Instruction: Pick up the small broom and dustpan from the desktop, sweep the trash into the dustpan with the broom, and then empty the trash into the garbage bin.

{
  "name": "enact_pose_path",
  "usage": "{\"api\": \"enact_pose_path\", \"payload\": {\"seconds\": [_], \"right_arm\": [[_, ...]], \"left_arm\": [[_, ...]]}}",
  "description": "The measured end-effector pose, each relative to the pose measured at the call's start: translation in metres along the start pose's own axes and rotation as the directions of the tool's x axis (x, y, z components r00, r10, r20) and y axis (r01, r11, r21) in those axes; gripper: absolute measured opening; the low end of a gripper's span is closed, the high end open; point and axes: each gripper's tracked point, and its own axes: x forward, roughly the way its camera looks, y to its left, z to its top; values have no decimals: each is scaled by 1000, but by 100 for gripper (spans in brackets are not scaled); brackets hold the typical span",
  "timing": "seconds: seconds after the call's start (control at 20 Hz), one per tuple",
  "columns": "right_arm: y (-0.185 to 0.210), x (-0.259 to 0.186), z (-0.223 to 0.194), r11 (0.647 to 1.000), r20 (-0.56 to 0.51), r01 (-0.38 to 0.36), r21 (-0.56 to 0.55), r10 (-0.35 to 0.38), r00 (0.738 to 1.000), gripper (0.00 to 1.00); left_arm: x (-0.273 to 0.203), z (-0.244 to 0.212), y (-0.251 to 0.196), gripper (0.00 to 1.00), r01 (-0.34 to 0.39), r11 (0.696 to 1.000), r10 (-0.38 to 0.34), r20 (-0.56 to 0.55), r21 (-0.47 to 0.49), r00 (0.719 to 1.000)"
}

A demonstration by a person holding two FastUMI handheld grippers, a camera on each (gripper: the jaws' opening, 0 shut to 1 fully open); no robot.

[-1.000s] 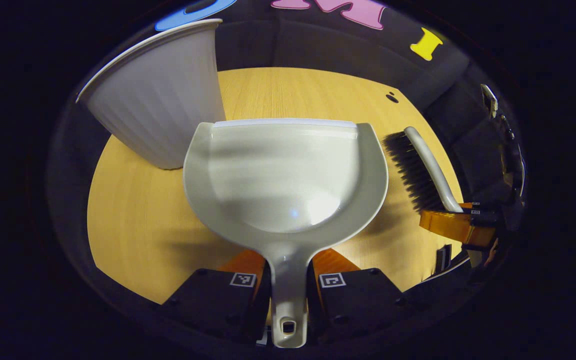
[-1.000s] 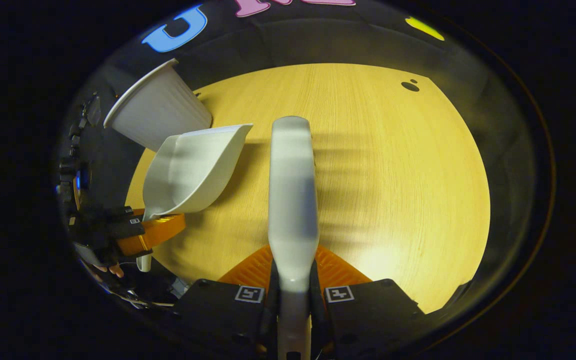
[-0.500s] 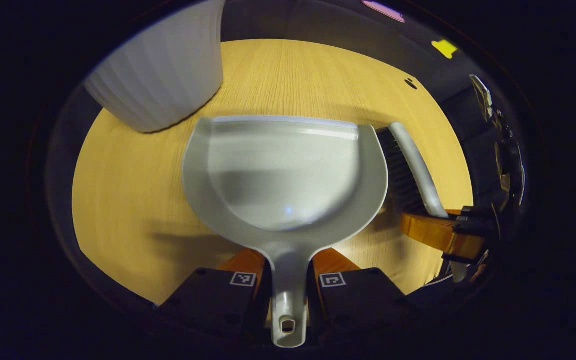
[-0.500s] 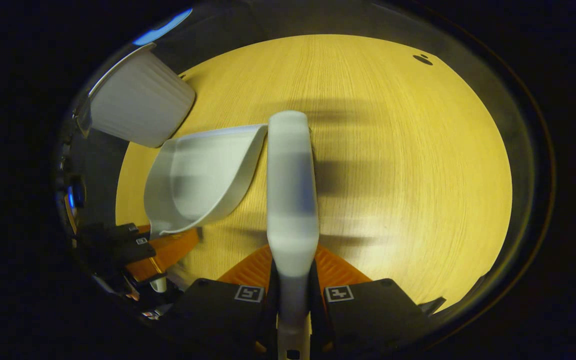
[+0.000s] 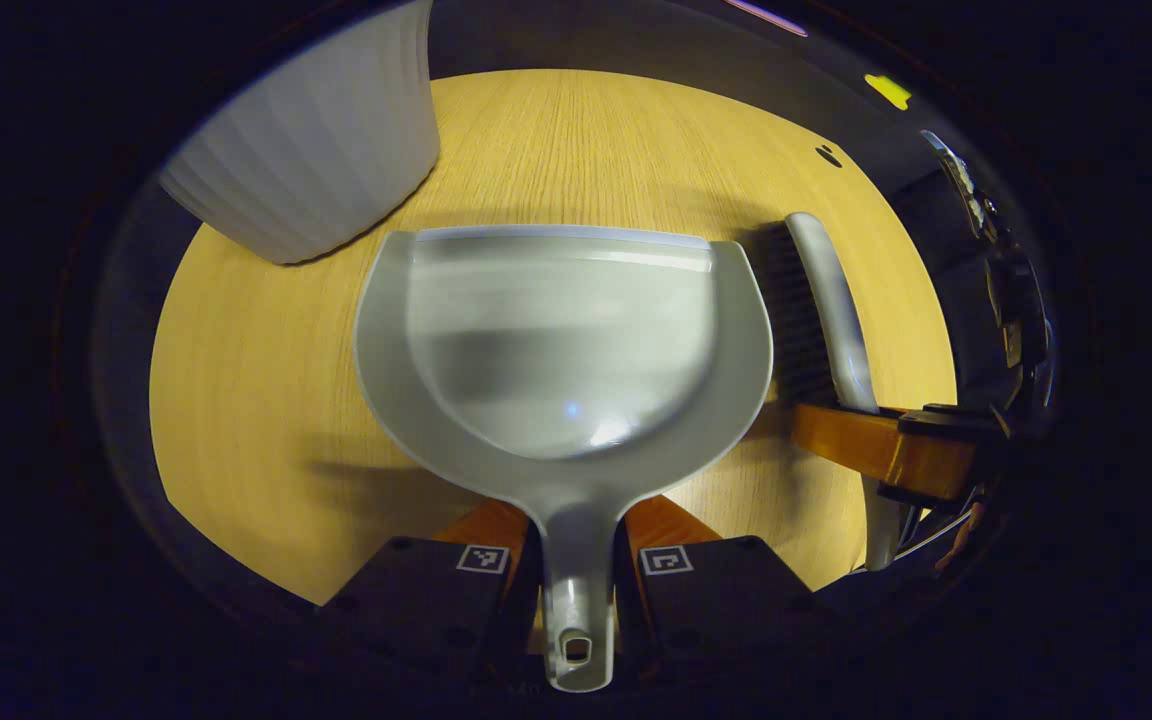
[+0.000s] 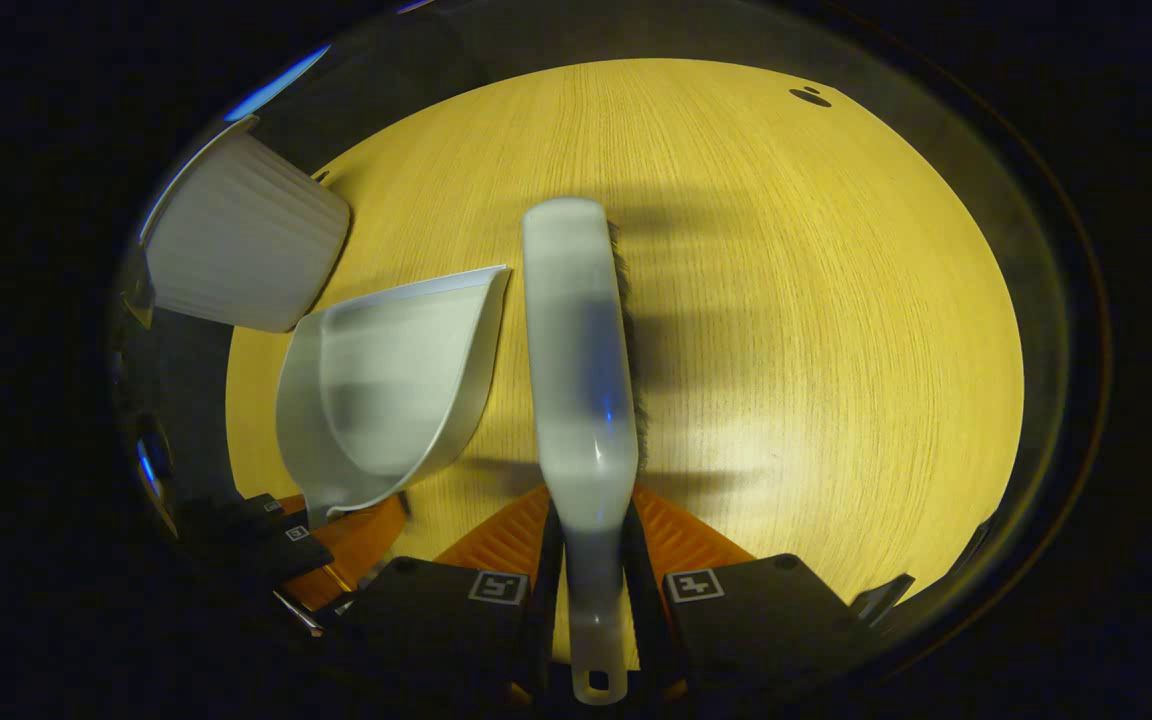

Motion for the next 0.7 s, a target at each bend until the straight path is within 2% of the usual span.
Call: {"api": "enact_pose_path", "payload": {"seconds": [0.05, 0.1, 0.15, 0.2, 0.25, 0.3, 0.35, 0.45, 0.5, 0.55, 0.6, 0.7], "right_arm": [[0, -5, 2, 1000, 13, -7, 5, 7, 1000, 38], [3, -10, 4, 1000, 22, -19, 10, 19, 1000, 42], [7, -20, 5, 999, 35, -35, 9, 35, 999, 56], [7, -27, 7, 999, 62, -35, 1, 35, 997, 63], [4, -37, 10, 1000, 91, -20, -12, 21, 996, 80], [2, -47, 10, 1000, 121, -10, -22, 13, 993, 86], [0, -60, 12, 999, 152, -4, -31, 9, 988, 98], [3, -90, 15, 1000, 218, -11, -28, 17, 976, 99], [7, -109, 18, 999, 258, -28, -21, 33, 966, 89], [10, -128, 23, 999, 312, -37, -19, 41, 949, 89], [13, -150, 29, 999, 362, -36, -26, 43, 931, 100], [20, -189, 47, 998, 475, -35, -47, 53, 878, 99]], "left_arm": [[-2, -1, -2, 34, 8, 1000, -8, -3, -4, 1000], [-7, -2, -3, 43, 11, 1000, -11, -5, -3, 1000], [-10, -3, -3, 63, 13, 1000, -13, -4, -3, 1000], [-14, -4, -7, 84, 31, 1000, -31, -2, 0, 1000], [-19, -5, -9, 86, 37, 999, -37, 2, -8, 999], [-25, -5, -12, 85, 51, 999, -51, 8, -17, 999], [-34, -7, -17, 85, 76, 997, -76, 15, -23, 997], [-57, -7, -22, 85, 110, 994, -109, 44, -27, 993], [-69, -6, -22, 84, 112, 994, -110, 72, -20, 991], [-83, -5, -21, 84, 111, 994, -109, 98, -15, 989], [-99, -4, -20, 84, 113, 993, -109, 124, -21, 986], [-134, 4, -23, 84, 130, 991, -121, 207, -29, 971]]}}
